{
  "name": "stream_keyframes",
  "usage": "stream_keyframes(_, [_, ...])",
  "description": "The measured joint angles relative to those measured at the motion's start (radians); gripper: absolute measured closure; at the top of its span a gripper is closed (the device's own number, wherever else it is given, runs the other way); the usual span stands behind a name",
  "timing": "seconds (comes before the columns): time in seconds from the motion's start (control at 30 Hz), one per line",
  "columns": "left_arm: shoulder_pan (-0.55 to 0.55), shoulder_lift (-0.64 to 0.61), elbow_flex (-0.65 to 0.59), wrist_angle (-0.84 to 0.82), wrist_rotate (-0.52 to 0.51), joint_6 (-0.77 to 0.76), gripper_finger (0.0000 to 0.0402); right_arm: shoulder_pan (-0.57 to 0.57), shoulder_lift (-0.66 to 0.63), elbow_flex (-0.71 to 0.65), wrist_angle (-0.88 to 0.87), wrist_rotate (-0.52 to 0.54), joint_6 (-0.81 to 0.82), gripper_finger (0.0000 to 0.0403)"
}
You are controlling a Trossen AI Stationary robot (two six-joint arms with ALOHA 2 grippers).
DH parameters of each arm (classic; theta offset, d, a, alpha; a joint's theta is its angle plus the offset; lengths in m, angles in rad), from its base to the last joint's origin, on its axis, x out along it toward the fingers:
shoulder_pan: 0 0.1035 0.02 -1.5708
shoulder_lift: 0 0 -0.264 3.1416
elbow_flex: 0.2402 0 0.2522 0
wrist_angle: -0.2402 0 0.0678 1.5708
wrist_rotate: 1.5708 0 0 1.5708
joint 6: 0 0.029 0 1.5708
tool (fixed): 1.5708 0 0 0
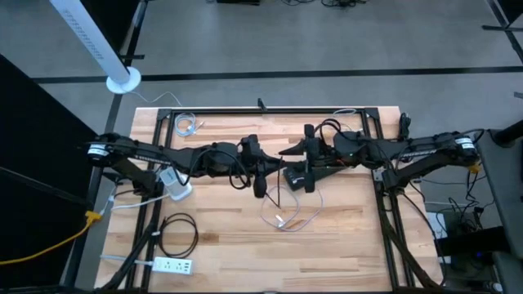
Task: Insert USB
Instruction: Insert the right black charger cable into the black outlet extension
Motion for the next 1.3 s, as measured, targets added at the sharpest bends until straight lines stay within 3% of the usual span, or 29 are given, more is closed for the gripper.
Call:
stream_keyframes(0.2, [-0.007,0.0,0.0,-0.002,0.021,0.006,0.0395,-0.007,0.025,0.078,-0.071,-0.045,-0.014,0.0308])
stream_keyframes(0.37, [-0.012,0.0,0.0,0.0,0.024,0.025,0.0395,-0.026,0.021,0.112,-0.129,-0.117,0.001,0.0383])
stream_keyframes(0.43, [-0.012,0.0,0.0,0.002,0.025,0.027,0.0395,-0.026,0.021,0.112,-0.142,-0.118,0.003,0.0395])
stream_keyframes(0.63, [-0.012,-0.005,0.0,0.011,0.025,0.031,0.0395,-0.026,0.023,0.112,-0.138,-0.116,0.031,0.04])
stream_keyframes(0.93, [-0.013,-0.01,-0.001,0.035,0.025,0.031,0.0395,-0.026,0.031,0.11,-0.16,-0.117,0.05,0.0363])
stream_keyframes(1.07, [-0.013,-0.013,-0.001,0.032,0.037,0.035,0.0395,-0.026,0.031,0.109,-0.167,-0.13,0.047,0.0386])
stream_keyframes(1.3, [-0.012,-0.013,-0.001,0.021,0.078,0.049,0.0386,-0.026,0.029,0.109,-0.171,-0.143,0.035,0.0388])
